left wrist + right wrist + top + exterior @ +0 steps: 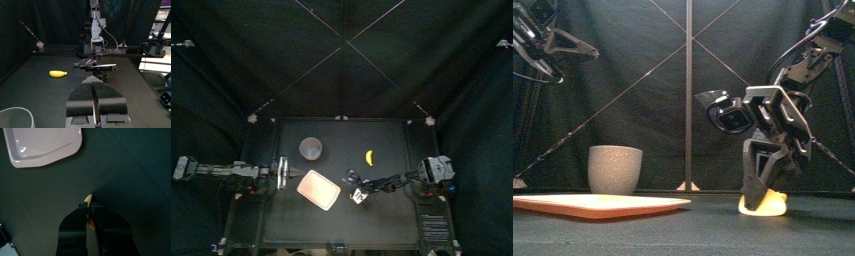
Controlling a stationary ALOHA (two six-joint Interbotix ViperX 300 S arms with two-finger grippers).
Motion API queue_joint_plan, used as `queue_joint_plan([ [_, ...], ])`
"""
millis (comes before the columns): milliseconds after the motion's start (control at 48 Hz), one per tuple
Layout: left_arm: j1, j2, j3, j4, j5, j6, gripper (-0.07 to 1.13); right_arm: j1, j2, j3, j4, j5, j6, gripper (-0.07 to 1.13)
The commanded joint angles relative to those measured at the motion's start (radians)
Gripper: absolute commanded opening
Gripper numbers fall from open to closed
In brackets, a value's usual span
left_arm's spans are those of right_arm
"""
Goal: Pick the chip then place it on the pink plate
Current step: Place chip on the pink plate
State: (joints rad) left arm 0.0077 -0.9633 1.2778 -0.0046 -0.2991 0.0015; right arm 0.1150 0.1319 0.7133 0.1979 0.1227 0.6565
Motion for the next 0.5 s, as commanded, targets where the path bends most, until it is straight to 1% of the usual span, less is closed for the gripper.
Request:
queue_joint_plan([
  [21, 0.002, 0.005, -0.012, 0.002, -0.009, -0.002, 0.0, 0.0, -0.061, -0.034, -0.008, 0.002, 0.0, 0.42],
  [146, 0.002, 0.005, -0.011, 0.002, -0.009, -0.002, 0.01, -0.005, -0.089, -0.095, -0.02, -0.012, -0.011, 0.42],
  [229, 0.005, 0.005, -0.006, 0.002, -0.009, -0.002, 0.01, -0.006, -0.087, -0.152, -0.057, -0.049, -0.012, 0.42],
  [417, 0.011, 0.005, -0.005, 0.0, -0.009, -0.002, 0.01, -0.011, 0.008, -0.308, -0.195, -0.187, -0.012, 0.43],
  [500, 0.012, 0.005, -0.006, 0.0, -0.009, -0.002, 0.01, -0.025, 0.074, -0.374, -0.259, -0.221, -0.003, 0.43],
])
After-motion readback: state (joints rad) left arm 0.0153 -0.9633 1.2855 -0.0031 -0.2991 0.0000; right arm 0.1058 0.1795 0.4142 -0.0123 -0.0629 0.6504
